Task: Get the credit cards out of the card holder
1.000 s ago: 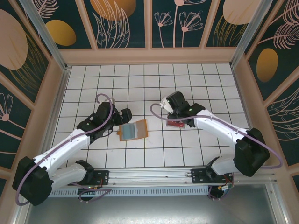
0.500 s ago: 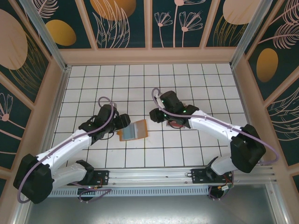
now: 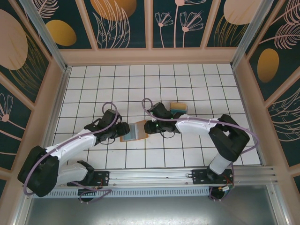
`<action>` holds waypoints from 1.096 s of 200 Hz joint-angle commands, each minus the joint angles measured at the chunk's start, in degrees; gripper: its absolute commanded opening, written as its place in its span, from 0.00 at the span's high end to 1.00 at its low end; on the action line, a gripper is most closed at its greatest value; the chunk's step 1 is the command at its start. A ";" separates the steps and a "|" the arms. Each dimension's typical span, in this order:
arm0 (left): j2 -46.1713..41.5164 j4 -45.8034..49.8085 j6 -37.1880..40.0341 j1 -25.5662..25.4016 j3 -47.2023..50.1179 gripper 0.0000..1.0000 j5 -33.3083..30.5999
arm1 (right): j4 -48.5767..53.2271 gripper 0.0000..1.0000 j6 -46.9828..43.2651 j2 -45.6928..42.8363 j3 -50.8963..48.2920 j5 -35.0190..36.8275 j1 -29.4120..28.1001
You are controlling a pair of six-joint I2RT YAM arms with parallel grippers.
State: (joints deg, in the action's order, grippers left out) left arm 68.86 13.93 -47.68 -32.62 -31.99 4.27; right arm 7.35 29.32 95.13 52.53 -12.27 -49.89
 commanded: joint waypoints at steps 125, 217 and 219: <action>5.93 -2.02 0.62 0.23 0.89 0.66 3.09 | 0.39 1.00 4.23 7.12 0.64 2.60 -1.97; 7.08 -8.92 0.31 0.19 1.84 0.66 10.58 | 0.72 1.00 4.17 7.48 1.17 2.09 -2.05; 7.03 -9.10 0.31 0.19 1.84 0.66 10.76 | 0.73 1.00 4.08 7.58 1.17 2.04 -2.10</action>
State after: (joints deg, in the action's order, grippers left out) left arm 76.16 8.47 -47.86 -32.58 -31.14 10.96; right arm 7.27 32.56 100.90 52.88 -10.37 -51.29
